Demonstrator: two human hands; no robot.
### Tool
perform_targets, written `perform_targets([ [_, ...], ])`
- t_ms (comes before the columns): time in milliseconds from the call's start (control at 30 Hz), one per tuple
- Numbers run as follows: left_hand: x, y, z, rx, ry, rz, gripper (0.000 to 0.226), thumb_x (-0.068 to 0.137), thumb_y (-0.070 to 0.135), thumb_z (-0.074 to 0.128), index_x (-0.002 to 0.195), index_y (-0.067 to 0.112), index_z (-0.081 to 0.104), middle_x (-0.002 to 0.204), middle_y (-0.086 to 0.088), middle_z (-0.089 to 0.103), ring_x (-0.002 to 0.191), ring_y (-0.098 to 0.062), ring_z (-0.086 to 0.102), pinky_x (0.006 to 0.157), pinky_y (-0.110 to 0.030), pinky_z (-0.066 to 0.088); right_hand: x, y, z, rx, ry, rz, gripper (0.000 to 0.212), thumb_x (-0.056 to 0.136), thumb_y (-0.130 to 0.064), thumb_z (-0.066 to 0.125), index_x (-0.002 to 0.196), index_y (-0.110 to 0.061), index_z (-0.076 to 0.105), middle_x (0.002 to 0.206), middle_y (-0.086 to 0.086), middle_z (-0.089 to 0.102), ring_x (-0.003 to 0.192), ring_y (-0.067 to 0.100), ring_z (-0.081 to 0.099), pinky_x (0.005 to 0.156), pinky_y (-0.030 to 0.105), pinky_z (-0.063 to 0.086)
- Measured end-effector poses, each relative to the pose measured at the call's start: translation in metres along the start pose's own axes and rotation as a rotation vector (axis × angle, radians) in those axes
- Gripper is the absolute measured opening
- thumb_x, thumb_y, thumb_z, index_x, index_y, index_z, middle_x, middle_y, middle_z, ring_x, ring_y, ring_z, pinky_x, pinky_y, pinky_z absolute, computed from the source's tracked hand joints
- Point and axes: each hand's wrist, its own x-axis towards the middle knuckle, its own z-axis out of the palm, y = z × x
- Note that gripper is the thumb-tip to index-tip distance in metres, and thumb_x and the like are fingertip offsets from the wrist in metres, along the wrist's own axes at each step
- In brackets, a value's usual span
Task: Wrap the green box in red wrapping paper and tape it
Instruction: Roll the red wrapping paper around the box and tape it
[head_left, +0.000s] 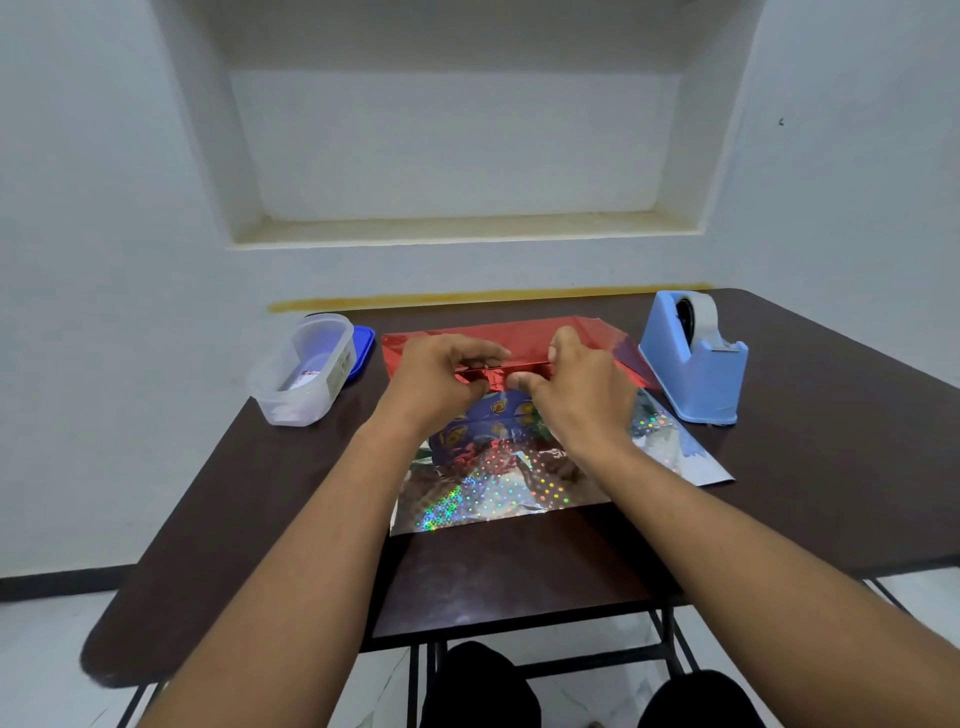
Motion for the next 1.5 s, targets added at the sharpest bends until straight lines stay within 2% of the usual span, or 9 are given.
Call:
perform_targets([
  [200, 0.000, -0.001, 0.002, -0.006, -0.004, -0.020, 0.046, 0.078, -0.009, 0.079, 0.114, 0.020, 0.080, 0.105, 0.011, 0.076, 0.089, 0.021, 0.061, 0.081, 0.001, 0.045, -0.006, 0.004, 0.002, -0.057, -0.052, -0.065, 0.049, 0.083, -0.056, 0.077, 0.097, -0.020, 0.047, 0.089, 0.006, 0.070, 0.090, 0.035, 0.070, 0.065, 0.035, 0.040],
  [500, 0.001, -0.004, 0.002, 0.001, -0.003, -0.025, 0.046, 0.079, -0.007, 0.079, 0.116, 0.020, 0.079, 0.105, 0.011, 0.076, 0.088, 0.023, 0.060, 0.082, 0.002, 0.045, -0.009, 0.006, 0.004, -0.099, -0.015, -0.164, 0.044, 0.085, -0.052, 0.076, 0.099, -0.022, 0.047, 0.086, 0.001, 0.070, 0.083, 0.031, 0.069, 0.063, 0.034, 0.040],
  [633, -0.002, -0.002, 0.000, -0.006, -0.014, -0.022, 0.046, 0.080, -0.008, 0.078, 0.118, 0.019, 0.078, 0.109, 0.010, 0.077, 0.088, 0.026, 0.059, 0.082, 0.001, 0.045, -0.001, 0.005, 0.000, -0.029, 0.100, -0.310, 0.033, 0.085, -0.047, 0.079, 0.112, -0.032, 0.069, 0.092, -0.008, 0.059, 0.079, 0.021, 0.064, 0.060, 0.033, 0.048],
  [800, -0.004, -0.002, -0.010, 0.050, 0.019, 0.005, 0.034, 0.076, 0.000, 0.084, 0.103, 0.021, 0.083, 0.104, 0.008, 0.077, 0.089, 0.012, 0.065, 0.083, -0.009, 0.052, 0.002, 0.012, 0.002, -0.010, 0.051, -0.295, 0.023, 0.088, -0.043, 0.077, 0.110, -0.035, 0.078, 0.086, -0.010, 0.044, 0.075, 0.015, 0.051, 0.061, 0.029, 0.039],
  [1000, -0.007, 0.000, -0.013, 0.098, 0.095, -0.037, 0.017, 0.078, 0.009, 0.082, 0.091, 0.019, 0.083, 0.087, 0.009, 0.071, 0.083, -0.006, 0.068, 0.080, -0.030, 0.060, 0.005, 0.020, -0.012, 0.167, -0.111, -0.220, 0.034, 0.084, -0.034, 0.083, 0.117, -0.037, 0.076, 0.091, -0.010, 0.061, 0.090, 0.014, 0.062, 0.073, 0.031, 0.048],
  [1100, -0.007, -0.005, -0.011, 0.076, 0.119, -0.014, 0.018, 0.076, 0.006, 0.084, 0.090, 0.019, 0.084, 0.084, 0.010, 0.072, 0.081, -0.006, 0.069, 0.079, -0.034, 0.061, 0.010, 0.036, -0.035, 0.286, -0.029, -0.130, 0.021, 0.084, -0.028, 0.080, 0.105, -0.033, 0.081, 0.094, -0.008, 0.065, 0.093, 0.014, 0.064, 0.083, 0.029, 0.049],
  [1267, -0.006, -0.010, -0.008, 0.061, 0.138, -0.008, 0.018, 0.077, 0.005, 0.084, 0.091, 0.017, 0.084, 0.085, 0.008, 0.073, 0.078, -0.003, 0.069, 0.079, -0.035, 0.062, 0.038, 0.083, -0.095, 0.090, 0.254, 0.228, 0.011, 0.087, -0.030, 0.064, 0.087, -0.025, 0.074, 0.118, 0.003, 0.062, 0.105, 0.030, 0.065, 0.083, 0.035, 0.049],
  [1367, -0.006, -0.011, -0.007, 0.044, 0.138, -0.018, 0.018, 0.078, 0.005, 0.085, 0.092, 0.017, 0.084, 0.087, 0.005, 0.075, 0.078, -0.007, 0.070, 0.078, -0.038, 0.063, 0.054, 0.113, -0.111, 0.017, 0.098, 0.444, 0.025, 0.085, -0.034, 0.062, 0.082, -0.009, 0.067, 0.098, 0.013, 0.066, 0.087, 0.036, 0.064, 0.063, 0.033, 0.045],
  [1500, -0.006, -0.013, -0.006, 0.029, 0.140, -0.025, 0.018, 0.078, 0.006, 0.084, 0.092, 0.018, 0.083, 0.087, 0.004, 0.076, 0.080, -0.011, 0.071, 0.077, -0.042, 0.063, 0.068, 0.123, -0.114, 0.504, -0.244, 0.753, 0.032, 0.093, -0.030, 0.068, 0.119, -0.013, 0.060, 0.109, 0.010, 0.057, 0.088, 0.033, 0.061, 0.061, 0.038, 0.052],
])
